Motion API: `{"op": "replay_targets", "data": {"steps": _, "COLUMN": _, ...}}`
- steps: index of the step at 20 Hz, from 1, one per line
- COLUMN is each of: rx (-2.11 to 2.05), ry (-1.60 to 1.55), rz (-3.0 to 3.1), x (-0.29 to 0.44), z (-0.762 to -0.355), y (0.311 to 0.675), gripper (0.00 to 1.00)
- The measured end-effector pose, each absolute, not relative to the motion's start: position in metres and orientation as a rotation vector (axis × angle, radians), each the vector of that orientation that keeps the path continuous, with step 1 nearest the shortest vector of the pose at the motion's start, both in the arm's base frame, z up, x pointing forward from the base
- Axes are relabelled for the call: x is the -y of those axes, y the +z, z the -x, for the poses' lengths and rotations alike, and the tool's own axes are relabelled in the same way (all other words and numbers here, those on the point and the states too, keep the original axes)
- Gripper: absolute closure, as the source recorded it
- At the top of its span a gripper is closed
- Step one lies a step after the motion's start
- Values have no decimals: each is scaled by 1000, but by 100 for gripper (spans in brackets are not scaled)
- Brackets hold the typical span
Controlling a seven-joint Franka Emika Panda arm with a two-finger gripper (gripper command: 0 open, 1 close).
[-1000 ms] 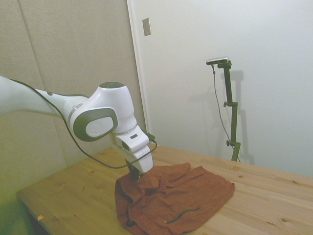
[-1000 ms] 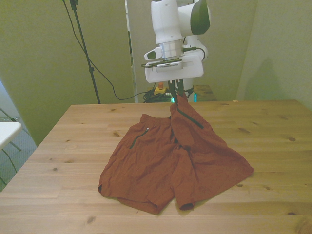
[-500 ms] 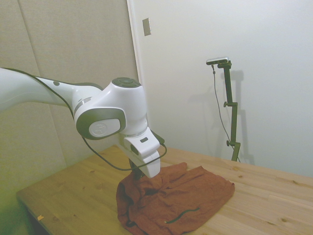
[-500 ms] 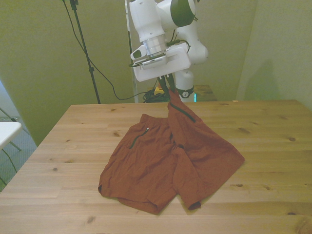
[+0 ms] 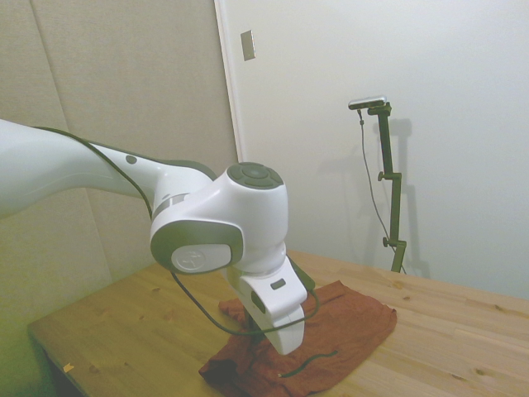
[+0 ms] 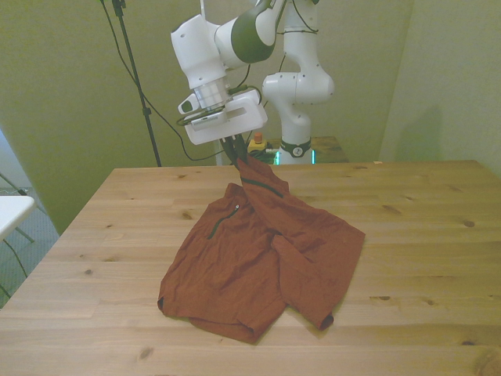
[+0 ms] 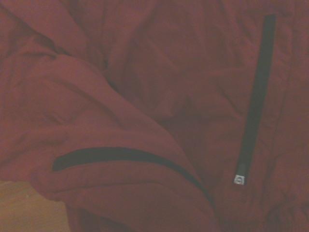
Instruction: Fold the shorts
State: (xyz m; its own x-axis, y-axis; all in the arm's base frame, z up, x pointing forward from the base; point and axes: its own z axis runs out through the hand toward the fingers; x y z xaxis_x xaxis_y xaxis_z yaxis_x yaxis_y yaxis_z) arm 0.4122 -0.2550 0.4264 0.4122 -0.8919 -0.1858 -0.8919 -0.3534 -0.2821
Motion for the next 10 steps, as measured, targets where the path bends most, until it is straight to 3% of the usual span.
{"op": "replay_targets", "data": {"steps": 7, "rx": -1611, "ry": 58, "rz": 2291, "x": 285, "z": -406, "y": 397, "gripper": 100}}
{"op": "replay_targets", "data": {"steps": 8, "rx": -1633, "ry": 78, "rz": 2284, "x": 292, "z": -405, "y": 388, "gripper": 0}}
{"op": "replay_targets", "data": {"steps": 10, "rx": -1683, "ry": 109, "rz": 2273, "x": 306, "z": -405, "y": 367, "gripper": 0}}
